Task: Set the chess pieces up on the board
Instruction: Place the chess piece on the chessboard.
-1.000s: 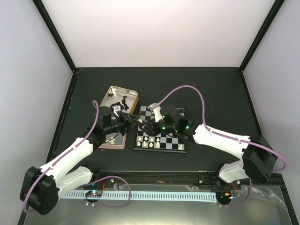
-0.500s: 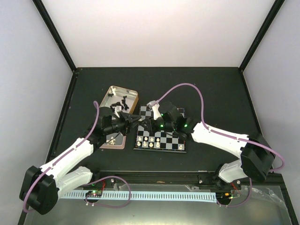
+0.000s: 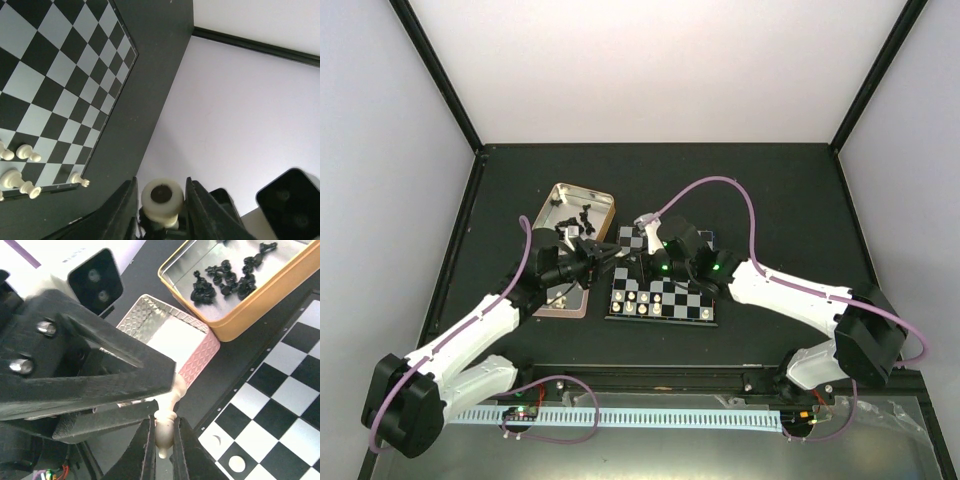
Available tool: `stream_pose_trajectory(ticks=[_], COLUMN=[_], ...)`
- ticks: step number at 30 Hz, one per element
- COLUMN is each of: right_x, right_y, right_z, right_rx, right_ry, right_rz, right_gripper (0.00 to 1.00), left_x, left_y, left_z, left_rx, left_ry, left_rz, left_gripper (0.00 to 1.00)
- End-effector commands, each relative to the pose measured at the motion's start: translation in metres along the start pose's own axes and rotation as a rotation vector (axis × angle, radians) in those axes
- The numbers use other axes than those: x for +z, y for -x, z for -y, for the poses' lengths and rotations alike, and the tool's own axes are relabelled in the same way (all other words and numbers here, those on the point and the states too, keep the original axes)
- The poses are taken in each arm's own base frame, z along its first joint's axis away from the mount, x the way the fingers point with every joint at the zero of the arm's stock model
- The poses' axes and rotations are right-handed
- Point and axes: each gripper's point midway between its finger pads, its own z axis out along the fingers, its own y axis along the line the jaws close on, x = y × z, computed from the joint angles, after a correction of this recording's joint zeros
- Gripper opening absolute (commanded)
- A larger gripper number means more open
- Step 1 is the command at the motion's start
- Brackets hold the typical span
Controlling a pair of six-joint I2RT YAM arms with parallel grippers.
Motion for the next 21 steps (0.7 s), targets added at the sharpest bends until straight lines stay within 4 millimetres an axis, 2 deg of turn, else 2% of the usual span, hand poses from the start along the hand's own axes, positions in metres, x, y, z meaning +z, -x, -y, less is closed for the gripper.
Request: stream_pose_trajectory(ticks=[1, 3, 6, 11, 16, 18, 21], right_x=[-0.012, -0.017, -0.024, -0.04, -0.067, -0.074, -0.077], right_y=[0.024, 0.022, 0.011, -0.031, -0.09, -0.106, -0.12], right_z=[-0.001, 0.003, 0.017, 0.057, 0.098, 0.105, 0.105], right_rx=[-0.016, -0.023, -0.034, -0.021, -0.021, -0.018, -0.007], right_ry=[-0.037, -0.071, -0.142, -0.286, -0.461, -0.493, -0.491], right_rz=[0.074, 0.062, 0.008, -0.174, -0.43, -0.51, -0.577], right_gripper=[0.01, 0.01, 0.01, 0.01, 0.01, 0.01, 0.01], left_x=[-0.003, -0.008, -0.015, -0.026, -0.038, -0.042, -0.049], left_y=[-0.008, -0.005, 0.004, 0.021, 0.034, 0.039, 0.045], left_z=[0.011, 0.015, 0.013, 0.004, 0.002, 0.004, 0.007], left_rx=[0.033, 0.075, 0.132, 0.26, 0.419, 0.48, 0.523], left_ry=[-0.033, -0.022, 0.012, 0.062, 0.121, 0.136, 0.145], left_rz=[-0.021, 0.02, 0.091, 0.209, 0.299, 0.331, 0.381], left_gripper=[0.38, 0.5, 0.61, 0.64, 0.66, 0.66, 0.67])
